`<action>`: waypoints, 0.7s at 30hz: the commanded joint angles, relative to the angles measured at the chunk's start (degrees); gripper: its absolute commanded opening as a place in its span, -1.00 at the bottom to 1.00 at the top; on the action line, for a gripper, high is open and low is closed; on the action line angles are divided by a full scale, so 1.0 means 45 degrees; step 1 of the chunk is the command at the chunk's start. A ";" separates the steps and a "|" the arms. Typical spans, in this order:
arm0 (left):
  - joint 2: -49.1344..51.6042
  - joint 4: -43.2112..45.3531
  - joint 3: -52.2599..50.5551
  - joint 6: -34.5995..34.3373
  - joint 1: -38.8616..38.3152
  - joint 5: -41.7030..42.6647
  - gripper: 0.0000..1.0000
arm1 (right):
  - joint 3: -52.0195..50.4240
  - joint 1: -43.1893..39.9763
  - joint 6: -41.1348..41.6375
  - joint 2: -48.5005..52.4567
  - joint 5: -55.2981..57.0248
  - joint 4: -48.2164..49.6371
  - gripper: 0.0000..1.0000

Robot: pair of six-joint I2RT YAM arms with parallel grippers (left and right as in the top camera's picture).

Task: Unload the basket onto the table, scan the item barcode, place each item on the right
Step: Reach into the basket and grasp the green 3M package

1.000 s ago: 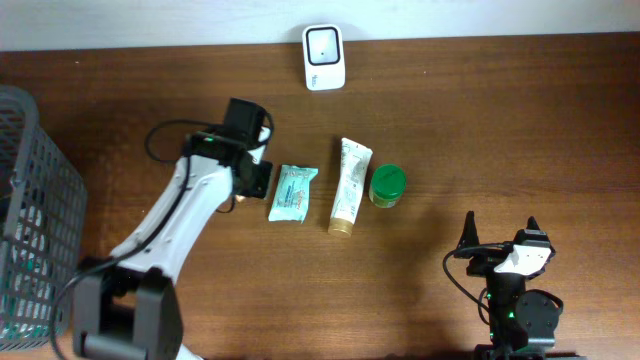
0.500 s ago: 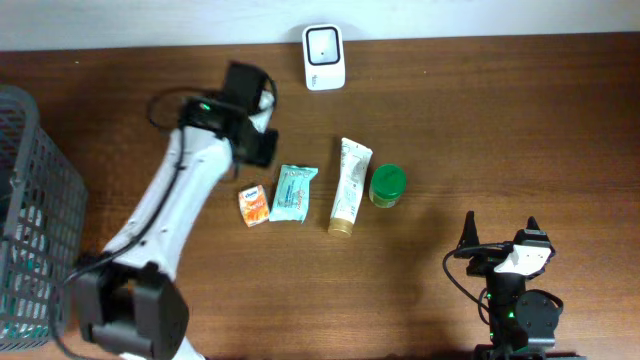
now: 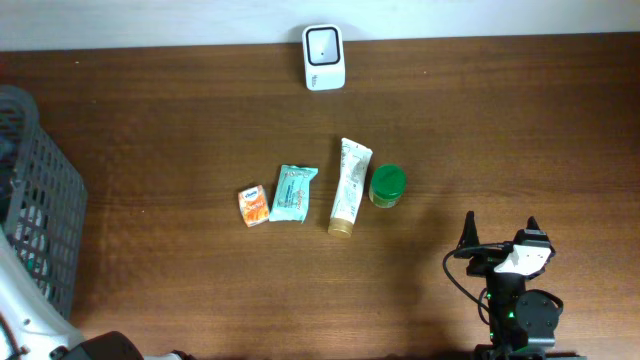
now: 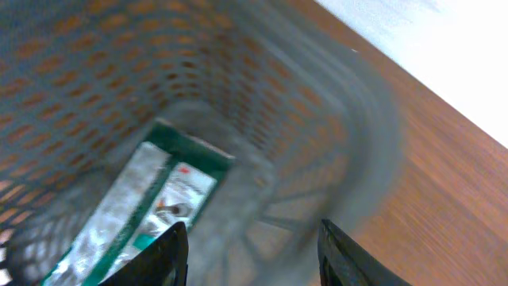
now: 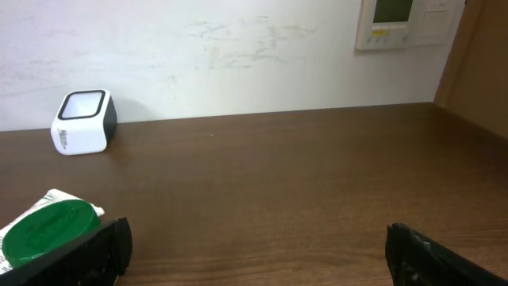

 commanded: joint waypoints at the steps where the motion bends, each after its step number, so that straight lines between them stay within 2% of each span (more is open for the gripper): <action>1: 0.0379 0.0243 0.0102 -0.0194 0.1379 0.0000 0.05 | -0.0092 -0.0049 -0.0039 -0.0092 0.0063 -0.0029 0.97; 5: 0.1836 0.0063 -0.0189 0.0199 0.2822 0.0010 0.01 | -0.0092 -0.0049 -0.0039 -0.0092 0.0063 -0.0029 0.97; 7: 0.2807 0.0248 -0.0840 0.2103 0.2963 0.0049 0.00 | -0.0092 -0.0049 -0.0039 -0.0092 0.0063 -0.0029 0.97; 10: 0.3852 0.0359 -0.1336 0.3983 0.2963 0.0053 0.01 | -0.0092 -0.0049 -0.0039 -0.0092 0.0063 -0.0029 0.97; 11: 0.4391 0.0413 -0.1647 0.4906 0.2963 0.0408 0.10 | -0.0092 -0.0049 -0.0039 -0.0092 0.0063 -0.0029 0.97; 12: 0.4527 0.0418 -0.1724 0.5173 0.2963 0.0690 0.15 | -0.0092 -0.0049 -0.0039 -0.0092 0.0063 -0.0029 0.97; 16: 0.5586 0.0437 -0.1773 0.5348 0.2963 0.0913 0.53 | -0.0092 -0.0049 -0.0039 -0.0097 0.0058 -0.0029 0.97; 21: 0.6868 0.0403 -0.1899 0.5935 0.2963 0.0913 0.57 | -0.0092 -0.0049 -0.0039 -0.0092 0.0063 -0.0029 0.97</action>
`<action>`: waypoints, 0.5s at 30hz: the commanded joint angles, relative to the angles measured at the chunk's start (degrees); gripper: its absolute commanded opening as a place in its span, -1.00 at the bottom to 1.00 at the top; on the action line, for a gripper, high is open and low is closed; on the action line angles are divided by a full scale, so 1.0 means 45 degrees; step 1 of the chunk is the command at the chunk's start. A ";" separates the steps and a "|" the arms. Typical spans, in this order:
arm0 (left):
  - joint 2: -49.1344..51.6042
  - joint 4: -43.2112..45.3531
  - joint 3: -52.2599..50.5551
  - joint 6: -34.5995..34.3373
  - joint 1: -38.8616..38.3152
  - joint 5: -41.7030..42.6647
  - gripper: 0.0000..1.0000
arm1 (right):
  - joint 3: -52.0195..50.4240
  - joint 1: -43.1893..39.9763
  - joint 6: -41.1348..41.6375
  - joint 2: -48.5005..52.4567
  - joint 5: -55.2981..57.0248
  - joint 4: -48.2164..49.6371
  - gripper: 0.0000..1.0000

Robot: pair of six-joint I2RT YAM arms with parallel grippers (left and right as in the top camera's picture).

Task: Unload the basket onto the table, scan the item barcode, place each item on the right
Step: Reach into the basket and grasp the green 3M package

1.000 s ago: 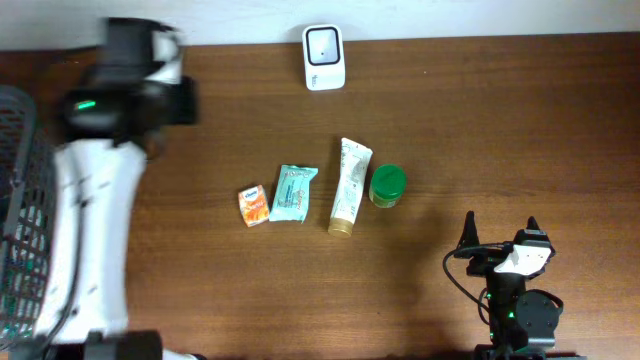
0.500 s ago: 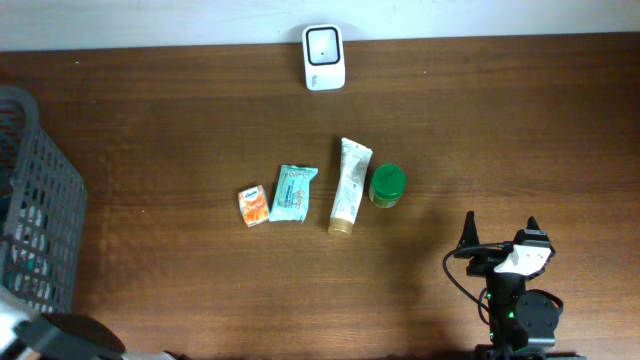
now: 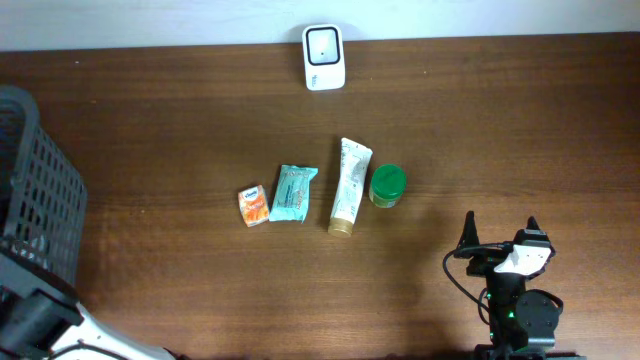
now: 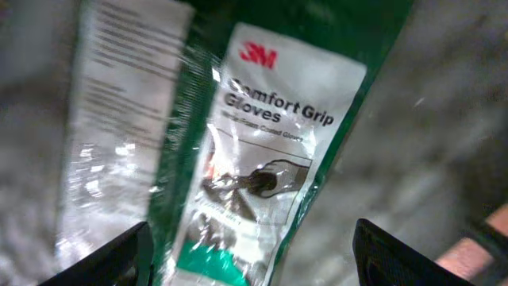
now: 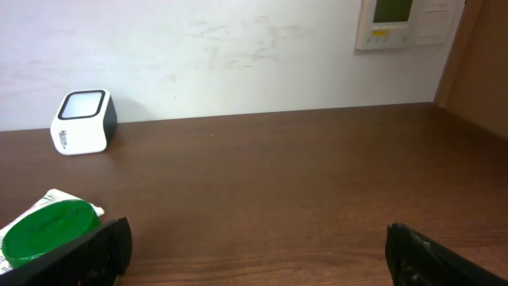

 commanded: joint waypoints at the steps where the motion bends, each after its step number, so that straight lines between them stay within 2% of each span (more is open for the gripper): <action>1: 0.0899 0.0000 -0.0151 0.0743 0.0039 0.0185 0.63 | -0.0092 -0.0049 -0.0034 -0.0092 0.0063 -0.0024 0.97; 2: 0.1078 0.0034 -0.0151 0.0782 0.0039 0.0189 0.78 | -0.0092 -0.0049 -0.0034 -0.0092 0.0063 -0.0024 0.97; 4: 0.1307 0.0083 -0.0151 0.0787 0.0073 -0.0165 0.84 | -0.0092 -0.0049 -0.0034 -0.0092 0.0058 -0.0024 0.97; 6: 0.1739 0.0029 -0.0151 0.0777 0.0194 -0.0627 0.85 | -0.0092 -0.0049 -0.0034 -0.0092 0.0058 -0.0024 0.97; 9: 0.2016 -0.0058 -0.0272 0.0777 0.0238 -0.0729 0.76 | -0.0092 -0.0049 -0.0034 -0.0092 0.0063 -0.0024 0.97; 10: 0.2059 -0.0058 -0.0330 0.0777 0.0238 -0.1127 0.55 | -0.0092 -0.0049 -0.0034 -0.0092 0.0063 -0.0024 0.97; 11: 0.2064 -0.0053 -0.0330 0.0772 0.0238 -0.1311 0.24 | -0.0092 -0.0049 -0.0034 -0.0092 0.0063 -0.0024 0.97; 13: 0.2064 -0.0034 -0.0330 0.0772 0.0238 -0.1311 -0.53 | -0.0092 -0.0049 -0.0034 -0.0092 0.0058 -0.0024 0.97; 14: 0.2059 -0.0053 -0.0325 0.0772 0.0238 -0.1311 -0.78 | -0.0092 -0.0049 -0.0034 -0.0092 0.0063 -0.0024 0.97; 15: 0.2059 -0.0073 -0.0325 0.0772 0.0238 -0.1331 -0.94 | -0.0092 -0.0049 -0.0034 -0.0092 0.0058 -0.0024 0.97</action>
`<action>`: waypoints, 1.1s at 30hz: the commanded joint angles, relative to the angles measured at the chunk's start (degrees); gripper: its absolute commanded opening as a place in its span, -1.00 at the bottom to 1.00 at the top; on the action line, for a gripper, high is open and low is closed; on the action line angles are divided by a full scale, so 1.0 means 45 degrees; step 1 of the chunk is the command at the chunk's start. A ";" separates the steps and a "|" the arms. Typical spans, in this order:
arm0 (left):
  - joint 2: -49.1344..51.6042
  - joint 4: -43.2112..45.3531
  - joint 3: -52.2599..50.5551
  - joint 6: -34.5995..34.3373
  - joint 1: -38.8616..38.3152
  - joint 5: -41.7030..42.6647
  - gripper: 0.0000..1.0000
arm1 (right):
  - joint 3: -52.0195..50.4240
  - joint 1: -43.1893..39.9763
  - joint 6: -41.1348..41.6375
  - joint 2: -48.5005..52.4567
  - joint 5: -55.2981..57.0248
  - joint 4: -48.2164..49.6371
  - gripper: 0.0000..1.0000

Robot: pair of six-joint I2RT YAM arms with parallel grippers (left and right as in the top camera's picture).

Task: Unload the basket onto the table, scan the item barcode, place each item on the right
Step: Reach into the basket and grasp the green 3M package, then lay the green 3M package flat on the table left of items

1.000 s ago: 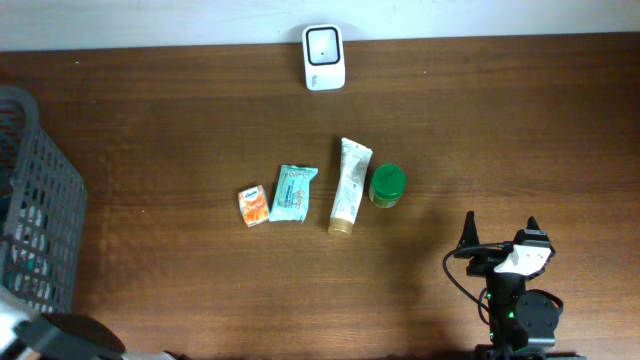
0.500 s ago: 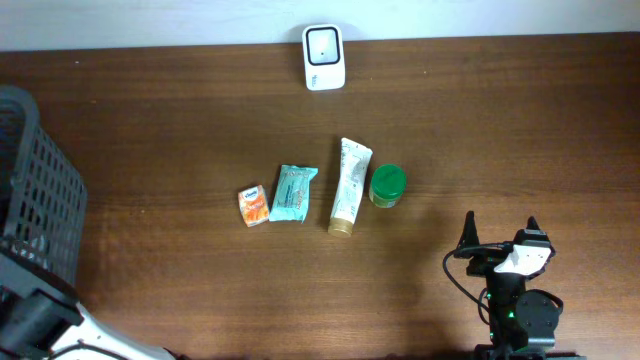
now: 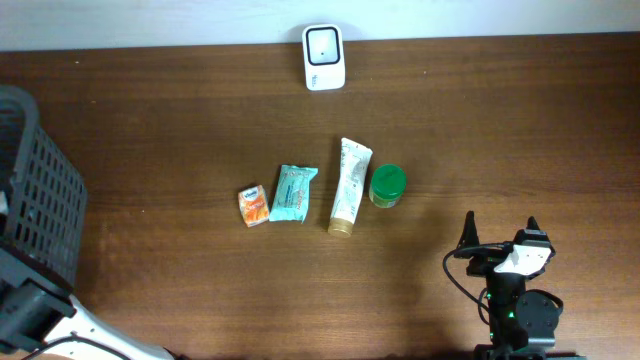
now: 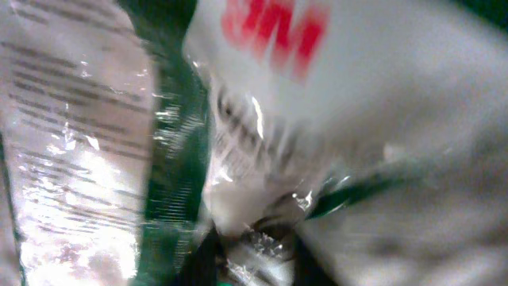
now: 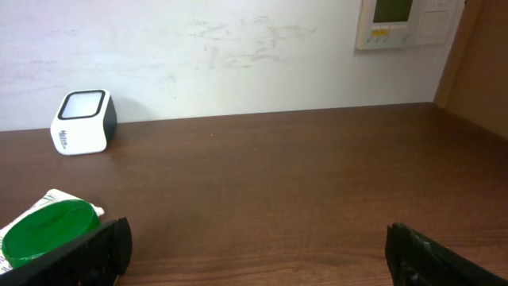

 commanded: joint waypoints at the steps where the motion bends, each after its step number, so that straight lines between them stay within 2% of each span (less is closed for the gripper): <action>1: 0.0724 -0.0131 -0.0257 0.0053 0.0107 -0.0505 -1.00 | -0.0092 -0.0049 -0.0039 -0.0092 0.0058 -0.0029 0.97; 2: 0.0646 -0.0311 -0.0141 -0.0403 0.0107 -0.1117 -1.00 | -0.0092 -0.0049 -0.0039 -0.0092 0.0058 -0.0029 0.97; 5: -0.0136 -0.0690 0.0476 -0.1287 0.0063 -0.1282 -1.00 | -0.0092 -0.0049 -0.0039 -0.0092 0.0063 -0.0029 0.97; 11: -0.4153 -0.0107 0.2336 -0.3813 -0.0685 -0.1059 -1.00 | -0.0092 -0.0049 -0.0039 -0.0092 0.0063 -0.0029 0.97; 13: -0.5527 0.0461 0.2385 -0.4046 -0.1209 -0.0617 -1.00 | -0.0092 -0.0049 -0.0039 -0.0097 0.0063 -0.0029 0.97; 16: -0.7815 0.1569 0.2385 -0.4279 -0.2662 -0.0505 -1.00 | -0.0092 -0.0049 -0.0039 -0.0092 0.0058 -0.0029 0.97; 17: -0.9107 0.2055 0.2385 -0.4274 -0.3750 -0.0510 -1.00 | -0.0092 -0.0049 -0.0039 -0.0092 0.0063 -0.0029 0.97; 21: -1.0875 0.2404 0.2385 -0.4274 -0.6091 -0.0505 -1.00 | -0.0092 -0.0049 -0.0039 -0.0092 0.0063 -0.0029 0.97; 22: -1.1220 0.2210 0.2385 -0.4274 -0.7169 -0.0505 -1.00 | -0.0092 -0.0049 -0.0039 -0.0092 0.0063 -0.0029 0.97; 28: -1.0559 0.0976 0.2380 -0.4274 -1.1118 -0.0554 -1.00 | -0.0092 -0.0049 -0.0039 -0.0092 0.0058 -0.0029 0.97; 31: -0.9491 0.0243 0.2380 -0.4279 -1.2016 -0.0840 -1.00 | -0.0092 -0.0049 -0.0039 -0.0092 0.0058 -0.0029 0.97; 33: -0.8709 -0.0967 0.2380 -0.4954 -1.2303 -0.0821 -1.00 | -0.0092 -0.0049 -0.0039 -0.0092 0.0063 -0.0029 0.97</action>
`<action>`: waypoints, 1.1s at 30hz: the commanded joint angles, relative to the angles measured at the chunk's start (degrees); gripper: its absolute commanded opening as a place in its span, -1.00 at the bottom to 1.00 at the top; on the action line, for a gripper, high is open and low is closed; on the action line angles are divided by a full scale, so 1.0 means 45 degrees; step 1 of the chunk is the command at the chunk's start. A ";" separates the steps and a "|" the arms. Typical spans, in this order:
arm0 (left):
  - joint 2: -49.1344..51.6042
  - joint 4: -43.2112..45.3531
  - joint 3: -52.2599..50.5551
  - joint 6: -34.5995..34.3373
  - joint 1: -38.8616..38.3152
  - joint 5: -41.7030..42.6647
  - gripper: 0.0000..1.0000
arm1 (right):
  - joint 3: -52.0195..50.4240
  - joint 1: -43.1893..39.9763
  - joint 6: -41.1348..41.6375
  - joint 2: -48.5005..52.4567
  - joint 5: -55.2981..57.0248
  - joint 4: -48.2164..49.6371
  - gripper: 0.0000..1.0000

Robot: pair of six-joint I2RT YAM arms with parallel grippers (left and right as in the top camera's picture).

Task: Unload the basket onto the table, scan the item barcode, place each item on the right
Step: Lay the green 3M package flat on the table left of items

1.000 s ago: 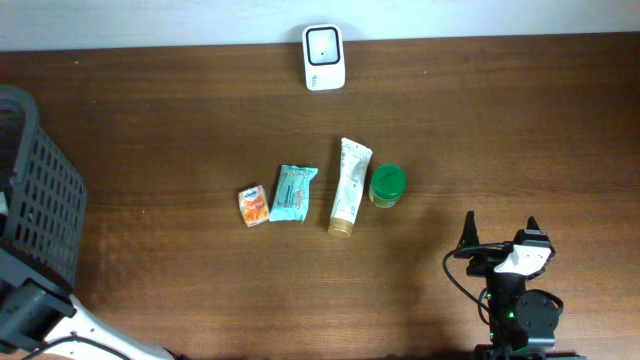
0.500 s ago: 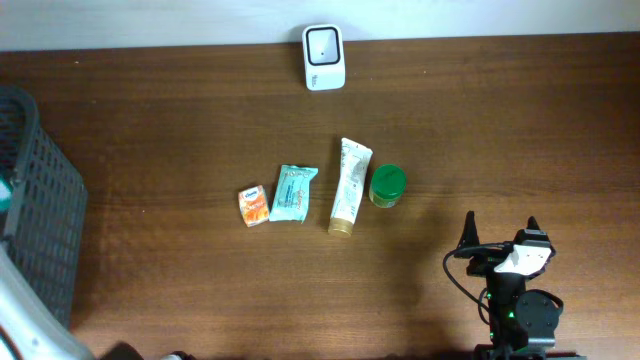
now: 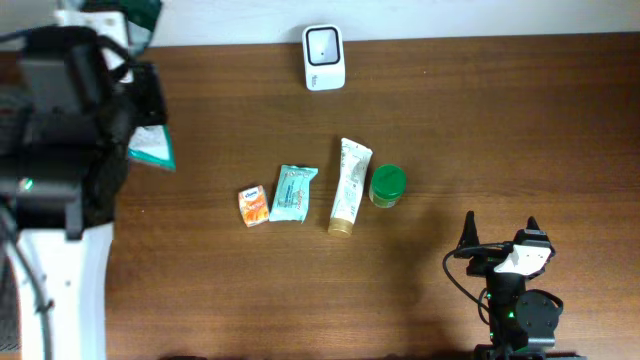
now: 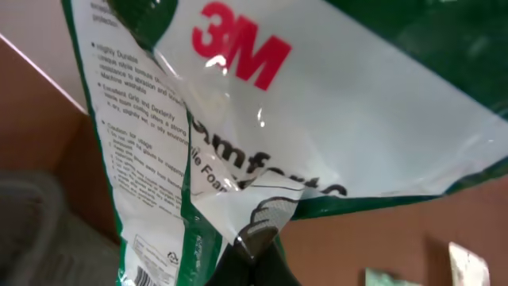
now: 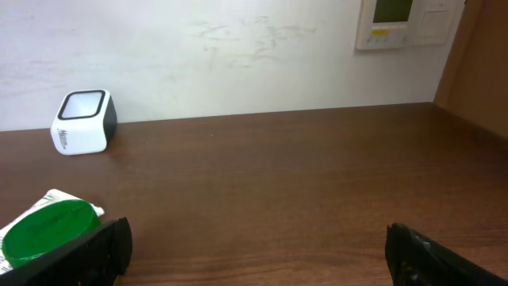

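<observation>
A green and white 3M Comfort Grip gloves pack fills the left wrist view. My left gripper is shut on its lower edge and holds it up in the air. A bit of barcode shows at the pack's lower left corner. From overhead the pack pokes out beside the raised left arm at the back left. The white scanner stands at the table's back edge, also seen as the white scanner. My right gripper stands open near the front right, holding nothing.
An orange packet, a teal packet, a tube and a green-lidded jar lie in a row mid-table. The grey basket is below the held pack, hidden overhead by the left arm.
My left gripper was down in the basket, pinching the gloves pack. Now it holds the pack high above the table's back left, out of the basket. The right arm has not moved.
My left gripper was open above the basket, with the gloves pack lying at its bottom. Then it hung open close over the pack, then pinched it. Now the pack hangs from it above the table. The right arm stayed still throughout.
</observation>
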 commanded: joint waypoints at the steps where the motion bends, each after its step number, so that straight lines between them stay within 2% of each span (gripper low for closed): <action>1: 0.1375 -0.1588 0.0073 -0.0792 -0.0554 -0.0034 -1.00 | -0.0092 -0.0049 -0.0034 -0.0092 0.0063 -0.0029 0.97; 3: 0.2433 -0.2647 -0.0141 -0.0845 -0.0981 0.0010 -1.00 | -0.0092 -0.0049 -0.0034 -0.0092 0.0063 -0.0029 0.97; 5: 0.4051 -0.3191 -0.0631 -0.1768 -0.1239 0.0355 -1.00 | -0.0092 -0.0049 -0.0034 -0.0097 0.0058 -0.0029 0.97; 8: 0.5863 -0.3201 -0.0967 -0.2584 -0.1248 0.1656 -1.00 | -0.0092 -0.0049 -0.0034 -0.0092 0.0063 -0.0029 0.97; 10: 0.6970 -0.3201 -0.1190 -0.3648 -0.1248 0.1797 -1.00 | -0.0092 -0.0049 -0.0034 -0.0092 0.0058 -0.0029 0.97; 14: 0.8505 -0.3099 -0.1316 -0.4381 -0.1253 0.1797 -1.00 | -0.0092 -0.0049 -0.0034 -0.0097 0.0063 -0.0029 0.97; 20: 0.9194 -0.2895 -0.1316 -0.4493 -0.1792 0.2161 -1.00 | -0.0092 -0.0049 -0.0034 -0.0092 0.0058 -0.0029 0.97; 24: 0.9194 -0.1783 -0.1316 -0.4527 -0.2676 0.3405 -1.00 | -0.0092 -0.0049 -0.0034 -0.0092 0.0063 -0.0029 0.97; 28: 0.9194 -0.0947 -0.1316 -0.6164 -0.3599 0.3711 -1.00 | -0.0092 -0.0044 -0.0034 -0.0092 0.0063 -0.0029 0.97; 33: 0.9165 -0.0719 -0.1112 -0.6149 -0.4061 0.3638 -1.00 | -0.0092 -0.0044 -0.0034 -0.0092 0.0063 -0.0029 0.97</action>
